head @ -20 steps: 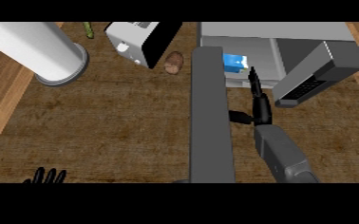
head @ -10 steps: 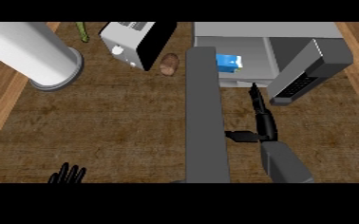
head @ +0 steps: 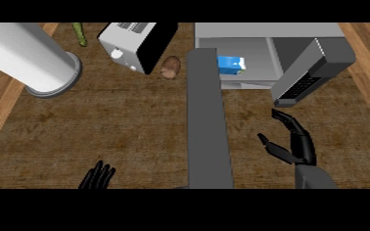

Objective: Pick up the milk, place it into the microwave and close the microwave

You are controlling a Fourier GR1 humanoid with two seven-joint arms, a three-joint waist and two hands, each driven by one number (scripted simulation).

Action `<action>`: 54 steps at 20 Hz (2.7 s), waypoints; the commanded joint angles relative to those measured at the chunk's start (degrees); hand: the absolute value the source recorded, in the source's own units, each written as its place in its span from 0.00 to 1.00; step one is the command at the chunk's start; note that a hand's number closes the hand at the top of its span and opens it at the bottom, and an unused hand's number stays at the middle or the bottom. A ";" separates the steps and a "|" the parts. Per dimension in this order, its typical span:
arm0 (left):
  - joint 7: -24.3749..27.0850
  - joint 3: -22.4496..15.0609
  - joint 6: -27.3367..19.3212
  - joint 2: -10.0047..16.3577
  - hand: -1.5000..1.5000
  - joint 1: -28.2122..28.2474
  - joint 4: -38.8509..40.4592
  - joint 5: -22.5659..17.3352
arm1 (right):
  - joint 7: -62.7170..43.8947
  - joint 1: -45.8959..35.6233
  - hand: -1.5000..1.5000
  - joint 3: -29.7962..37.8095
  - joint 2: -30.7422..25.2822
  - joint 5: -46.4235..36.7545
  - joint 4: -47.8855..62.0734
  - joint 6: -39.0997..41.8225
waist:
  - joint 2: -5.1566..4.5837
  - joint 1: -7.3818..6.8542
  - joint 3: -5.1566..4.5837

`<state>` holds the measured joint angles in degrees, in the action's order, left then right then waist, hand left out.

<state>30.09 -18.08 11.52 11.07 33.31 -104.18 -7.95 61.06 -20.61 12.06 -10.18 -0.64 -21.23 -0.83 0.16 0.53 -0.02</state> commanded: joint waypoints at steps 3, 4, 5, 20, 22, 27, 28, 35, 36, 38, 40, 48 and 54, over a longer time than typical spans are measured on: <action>-5.80 -4.27 -0.13 -0.47 1.00 -8.68 5.11 6.23 | 3.96 6.99 0.00 0.46 -3.90 1.51 -3.60 5.86 | -0.15 0.12 0.03; -4.82 -3.91 -1.37 -1.12 1.00 -9.96 6.89 7.97 | 1.22 9.22 0.00 -0.29 -5.03 1.75 -7.64 6.79 | 0.07 0.57 -0.06; -4.53 -1.97 0.86 0.45 1.00 -12.93 8.72 6.98 | 1.32 9.43 0.00 0.55 -4.54 2.81 -7.99 6.69 | -0.03 0.40 -0.04; -10.22 -7.19 -11.04 -10.98 1.00 -32.97 25.08 15.95 | -1.64 16.87 0.00 6.25 -15.70 12.02 -12.98 19.70 | -0.31 -0.09 0.07; -11.50 -5.94 -3.96 -8.33 1.00 -35.35 27.64 17.04 | -0.56 18.74 0.00 4.58 -13.34 11.14 -13.53 18.74 | -0.35 0.05 0.09; -19.38 -13.74 -0.34 -11.02 1.00 -40.35 35.47 17.87 | -1.42 22.76 0.00 3.33 -14.60 12.09 -19.46 20.56 | -0.29 1.32 -0.01; -21.10 -15.02 0.09 -11.03 1.00 -41.67 35.92 18.57 | -1.94 20.30 0.00 4.55 -16.51 13.00 -16.46 21.93 | -0.38 0.70 0.10; -17.45 -30.42 -10.50 -11.07 1.00 -49.16 45.37 11.62 | -0.57 20.06 0.00 3.37 -18.04 13.53 -18.44 24.03 | -0.50 1.57 0.02; -19.29 -32.15 -11.56 -11.07 1.00 -50.20 44.73 9.38 | -0.33 20.76 0.00 3.42 -17.49 14.39 -19.30 24.71 | -0.46 1.78 0.01; -14.86 -33.55 -14.47 -11.07 1.00 -52.32 47.21 6.64 | -1.75 20.69 0.00 2.40 -17.45 15.18 -22.25 26.05 | -0.59 2.93 -0.10; -15.51 -36.51 -18.57 -11.05 1.00 -53.45 44.81 2.47 | -1.30 19.45 0.00 1.66 -17.75 14.95 -21.93 26.18 | -0.76 3.40 -0.05; -13.57 -40.69 -27.13 -11.00 0.00 -59.65 45.60 -7.45 | -5.24 18.50 0.00 -2.67 -14.94 15.62 -28.74 24.41 | -1.18 6.88 -0.25; -15.30 -40.58 -32.56 -11.00 1.00 -66.78 45.49 -12.10 | -8.95 17.53 0.00 -3.44 -16.65 18.12 -33.12 25.29 | -1.29 10.11 -0.33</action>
<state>14.63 -57.46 -18.23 1.60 -29.45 -56.74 -17.15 50.60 -2.80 9.37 -26.89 15.99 -52.36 18.82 -1.25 8.60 -0.21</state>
